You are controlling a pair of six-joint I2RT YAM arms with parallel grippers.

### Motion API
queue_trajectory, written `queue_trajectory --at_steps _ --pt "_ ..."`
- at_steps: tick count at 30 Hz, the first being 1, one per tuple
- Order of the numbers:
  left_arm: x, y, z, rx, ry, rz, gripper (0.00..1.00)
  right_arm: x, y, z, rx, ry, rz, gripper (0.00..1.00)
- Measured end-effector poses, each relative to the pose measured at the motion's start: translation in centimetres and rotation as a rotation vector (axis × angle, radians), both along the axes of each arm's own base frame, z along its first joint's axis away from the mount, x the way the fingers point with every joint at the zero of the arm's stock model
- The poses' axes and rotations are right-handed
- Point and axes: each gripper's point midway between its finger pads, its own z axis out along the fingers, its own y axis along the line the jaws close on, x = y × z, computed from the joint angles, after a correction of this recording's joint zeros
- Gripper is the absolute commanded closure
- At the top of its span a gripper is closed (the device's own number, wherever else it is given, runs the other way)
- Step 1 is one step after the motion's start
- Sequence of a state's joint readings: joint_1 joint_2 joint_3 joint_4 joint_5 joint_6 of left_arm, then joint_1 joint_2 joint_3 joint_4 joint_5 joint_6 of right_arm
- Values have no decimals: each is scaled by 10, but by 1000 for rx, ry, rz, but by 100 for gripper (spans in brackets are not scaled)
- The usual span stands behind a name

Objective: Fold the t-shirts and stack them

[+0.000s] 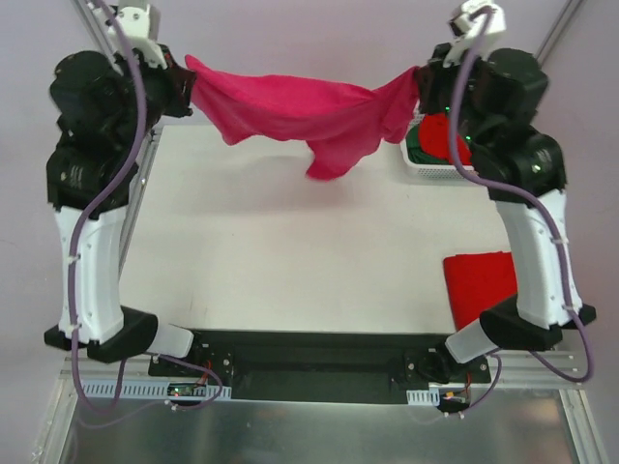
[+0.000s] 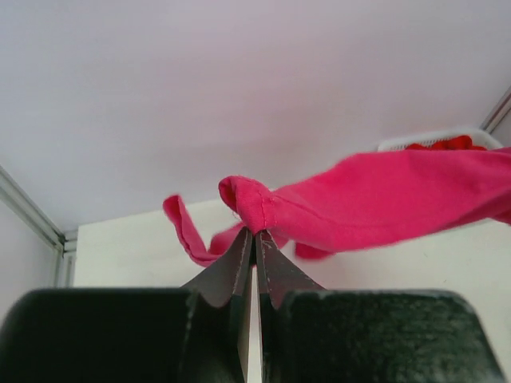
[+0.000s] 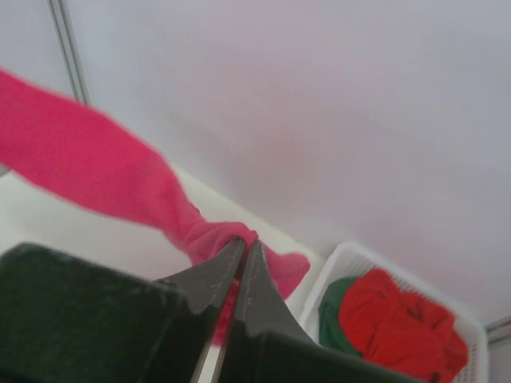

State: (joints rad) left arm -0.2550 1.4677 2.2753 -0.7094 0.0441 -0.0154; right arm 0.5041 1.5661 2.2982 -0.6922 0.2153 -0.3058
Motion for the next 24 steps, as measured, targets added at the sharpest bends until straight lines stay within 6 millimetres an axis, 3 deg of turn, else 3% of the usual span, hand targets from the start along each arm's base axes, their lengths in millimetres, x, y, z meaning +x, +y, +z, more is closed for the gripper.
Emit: queue_trajectory --at_steps 3,5,7,11,13,15,19,21,24 --pt "-29 8 19 -14 -75 1 100 -24 -5 36 41 -100 10 99" --pt "-36 9 17 -14 -79 -1 100 -26 -2 38 39 -113 9 99" --pt "-37 9 3 -7 -50 -4 100 -21 11 18 7 -69 26 99" --pt "-29 6 -39 21 57 -9 100 -5 39 -51 -107 91 63 99" --pt "-30 5 -56 31 103 -14 100 -4 47 -82 -171 170 75 99" --pt "-37 5 -60 29 115 -26 100 -12 52 -96 -215 208 90 99" --pt "-75 9 -32 -3 25 -54 100 -47 66 -77 -248 145 144 99" --pt "-109 14 -10 -29 -58 -78 100 -75 67 -55 -238 83 184 99" --pt "-159 20 21 -67 -185 -113 100 -112 50 -12 -185 -25 213 99"
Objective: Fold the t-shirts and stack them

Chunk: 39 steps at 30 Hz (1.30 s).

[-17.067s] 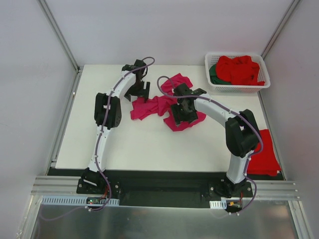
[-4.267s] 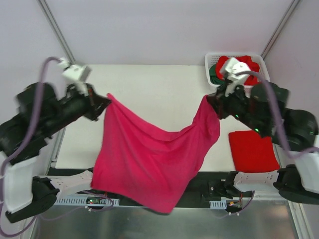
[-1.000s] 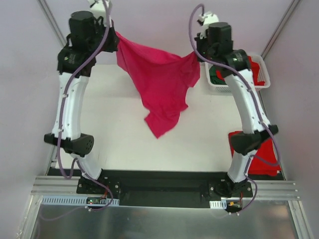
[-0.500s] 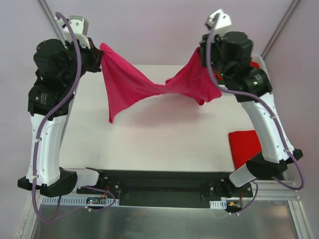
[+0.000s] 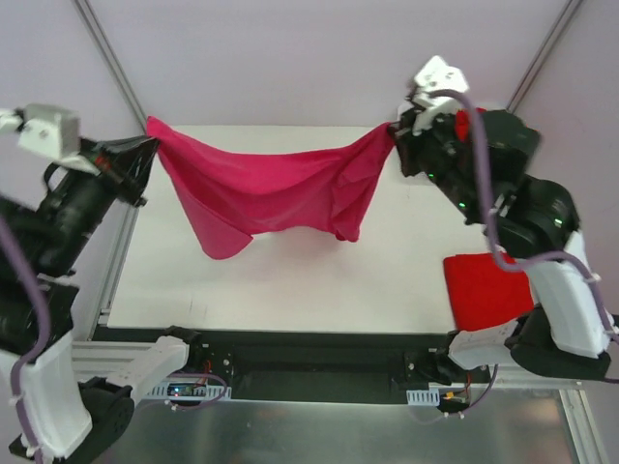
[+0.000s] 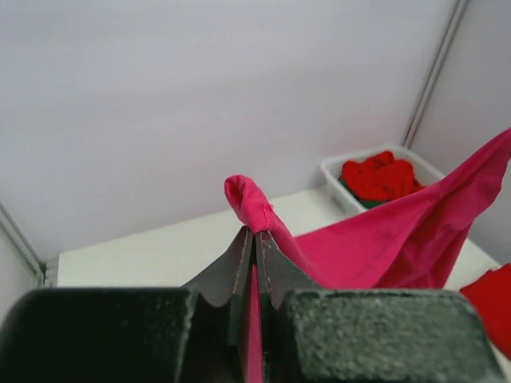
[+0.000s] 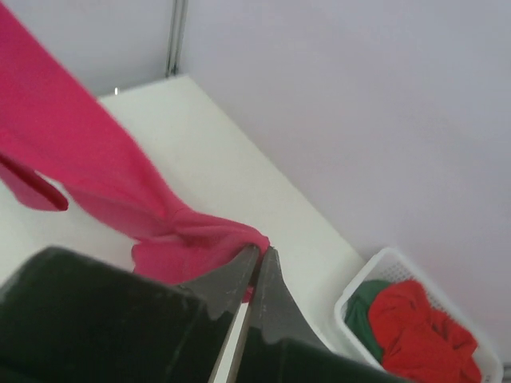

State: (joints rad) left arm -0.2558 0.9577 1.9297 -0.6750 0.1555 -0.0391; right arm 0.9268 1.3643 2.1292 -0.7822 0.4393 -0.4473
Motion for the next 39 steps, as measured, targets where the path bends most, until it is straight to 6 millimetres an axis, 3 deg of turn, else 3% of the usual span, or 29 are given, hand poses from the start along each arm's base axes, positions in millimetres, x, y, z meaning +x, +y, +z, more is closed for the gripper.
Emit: queue_trajectory --at_steps 3,5,9,21,29,33,39 --pt "-46 6 29 -33 -130 -30 100 -28 -30 47 89 -115 -1 99" --pt "-67 9 42 -46 -195 -50 100 -39 -45 68 124 -179 -5 99" --pt "-92 10 53 -57 -262 -75 100 -51 -71 99 156 -293 -39 99" --pt "-86 21 55 -33 -282 -5 100 -31 -60 143 27 -519 -139 99" --pt "-87 33 65 -18 -326 61 100 -42 -88 175 67 -627 -205 99" --pt "-80 31 61 -14 -314 60 100 -51 -105 180 99 -635 -224 99" --pt "-70 29 51 -6 -283 60 100 -55 -111 183 115 -630 -230 99"
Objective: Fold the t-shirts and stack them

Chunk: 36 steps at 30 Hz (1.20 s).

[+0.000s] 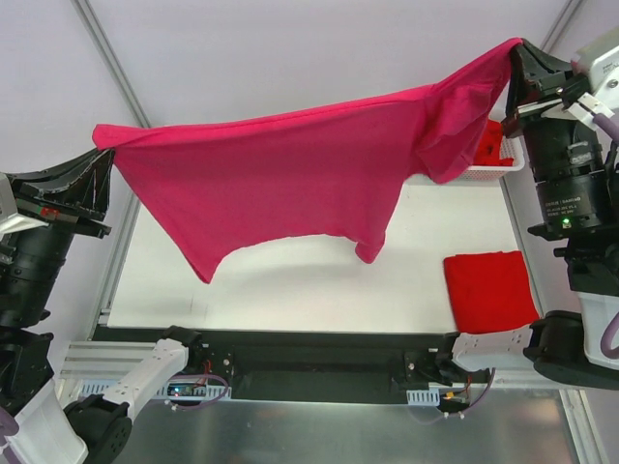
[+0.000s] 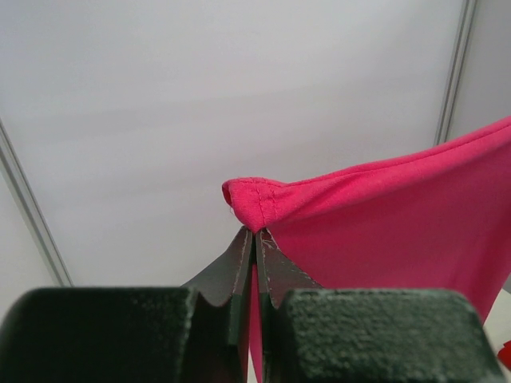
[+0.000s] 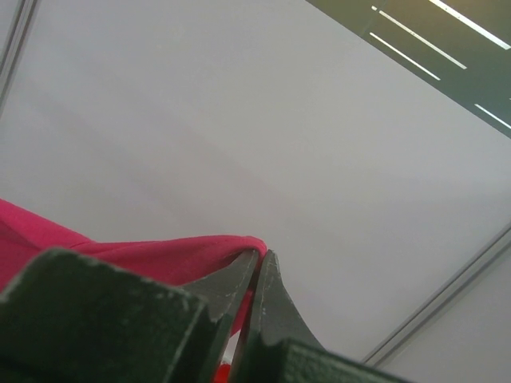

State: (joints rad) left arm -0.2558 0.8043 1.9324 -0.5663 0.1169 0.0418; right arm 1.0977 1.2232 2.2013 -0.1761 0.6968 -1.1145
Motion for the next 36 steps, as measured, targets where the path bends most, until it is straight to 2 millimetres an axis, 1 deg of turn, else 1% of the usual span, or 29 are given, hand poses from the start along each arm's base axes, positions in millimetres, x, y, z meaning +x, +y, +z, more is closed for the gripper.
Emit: queue_trajectory --at_steps 3,7,13,18,26,27,28,29,30,32,33,34,35,36 --pt "-4 1 1 -2 -8 0 100 -1 3 -3 -14 9 5 99" --pt "-14 4 3 -8 -29 -1 100 0 9 -7 -44 23 5 99" --pt "-25 6 6 -13 -52 -2 100 -4 11 -9 -76 26 9 99" --pt "-30 7 9 -16 -64 -2 100 -6 10 -9 -104 24 -3 99" --pt "-32 8 10 -18 -70 -2 100 -9 11 -5 -116 6 -18 99" --pt "-31 8 10 -19 -69 -1 100 -8 12 -7 -118 7 -21 99" --pt "-28 8 8 -19 -66 0 100 -6 15 -14 -119 12 -26 99" --pt "-24 7 4 -18 -55 4 100 -3 18 -24 -132 22 -38 99" --pt "-16 6 -2 -17 -35 8 100 0 21 -39 -153 37 -53 99" --pt "2 3 -19 -7 28 15 100 9 28 -61 -210 77 -86 99" --pt "12 0 -26 1 65 15 100 12 35 -61 -217 88 -92 99" --pt "21 -2 -28 7 91 16 100 14 39 -56 -216 93 -92 99" --pt "26 -4 -26 9 100 13 100 15 45 -48 -212 91 -86 99" --pt "29 -5 -19 8 98 11 100 15 53 -38 -209 85 -69 99"
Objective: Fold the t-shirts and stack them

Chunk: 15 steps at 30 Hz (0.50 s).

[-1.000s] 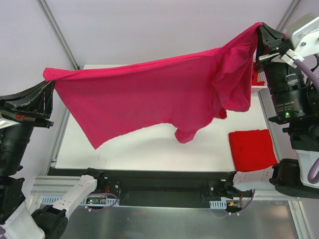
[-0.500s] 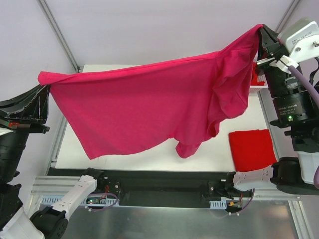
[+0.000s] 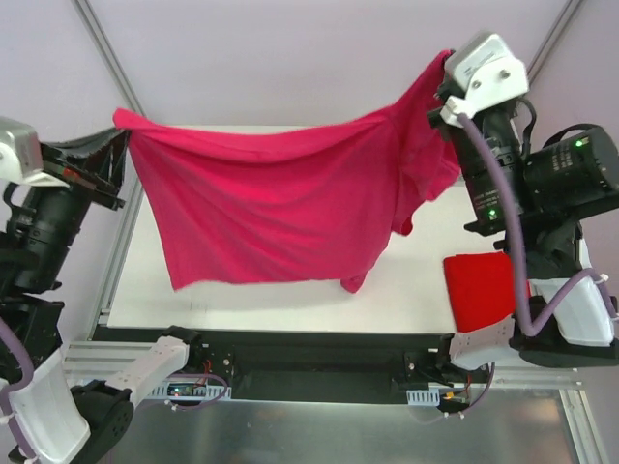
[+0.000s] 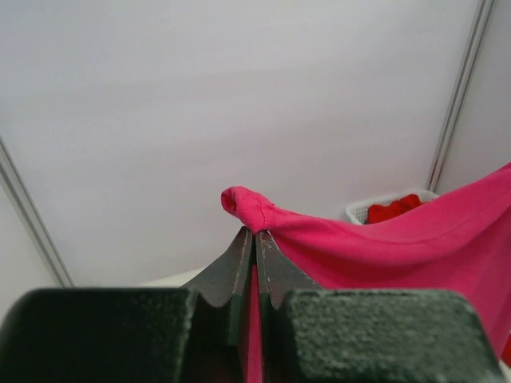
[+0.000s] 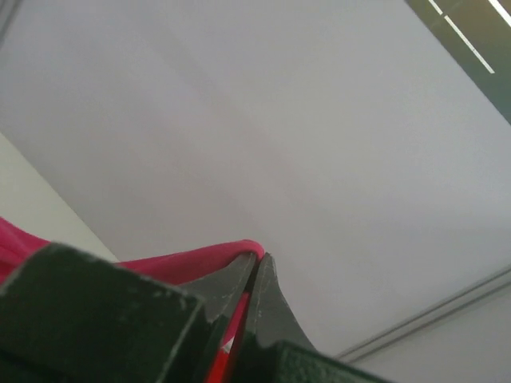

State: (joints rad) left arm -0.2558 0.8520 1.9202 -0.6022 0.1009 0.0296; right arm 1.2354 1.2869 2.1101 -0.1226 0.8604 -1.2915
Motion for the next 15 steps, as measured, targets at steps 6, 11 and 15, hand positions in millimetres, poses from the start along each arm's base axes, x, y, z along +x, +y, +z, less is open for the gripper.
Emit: queue_trajectory --at_steps 6,11,15 --pt "-20 2 23 -32 -93 -21 100 -12 -7 11 76 -30 50 99" --pt "-27 8 -15 -29 -32 1 100 -3 -24 -51 39 62 -6 99" --pt "-23 6 21 -37 -69 -4 100 -1 -8 -1 100 40 24 99"
